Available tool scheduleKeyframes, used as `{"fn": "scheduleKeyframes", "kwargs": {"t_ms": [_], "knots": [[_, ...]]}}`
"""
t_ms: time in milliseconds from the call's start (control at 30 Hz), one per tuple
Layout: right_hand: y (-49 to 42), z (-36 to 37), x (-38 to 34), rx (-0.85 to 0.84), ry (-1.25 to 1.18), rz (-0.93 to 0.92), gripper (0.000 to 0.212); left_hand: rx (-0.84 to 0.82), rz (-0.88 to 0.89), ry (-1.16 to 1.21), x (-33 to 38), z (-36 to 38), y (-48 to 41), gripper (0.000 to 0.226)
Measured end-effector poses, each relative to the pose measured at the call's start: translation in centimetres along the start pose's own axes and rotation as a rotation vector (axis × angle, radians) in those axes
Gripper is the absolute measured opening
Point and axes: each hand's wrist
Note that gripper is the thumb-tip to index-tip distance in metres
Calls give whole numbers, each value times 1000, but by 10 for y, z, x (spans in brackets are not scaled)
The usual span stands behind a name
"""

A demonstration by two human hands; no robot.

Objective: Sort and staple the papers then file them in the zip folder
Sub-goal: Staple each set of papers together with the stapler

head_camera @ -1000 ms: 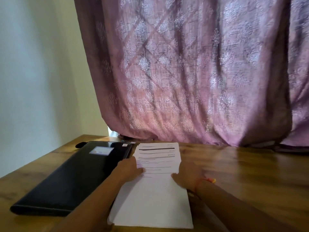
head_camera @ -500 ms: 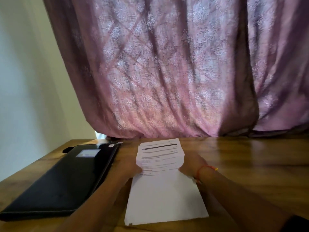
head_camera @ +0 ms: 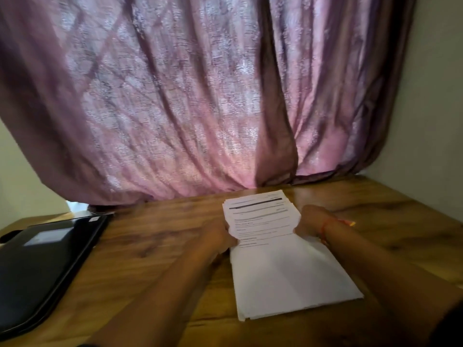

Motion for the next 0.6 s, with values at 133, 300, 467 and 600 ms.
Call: {"fn": "scheduleKeyframes", "kwargs": {"t_ms": [133, 300, 467, 600], "knots": [[1, -13, 30, 19, 3, 104, 43, 22, 54, 26, 30, 26, -1, 17], [-1, -19, 51, 61, 1, 87, 39, 37, 92, -3, 42, 39, -8, 23], [-2, -16, 51, 133, 34, 70, 42, 53, 128, 21, 36, 38, -10, 9], [-3, -18, 30, 301, 85, -15, 45, 221, 154, 12, 21, 22, -12, 23]]}}
Point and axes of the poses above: each hand's wrist, its own y-axis away from the middle knuckle, its own z-axis out of the palm, x = y × z, and after that the axes turned 6 degrees about -y, right-handed
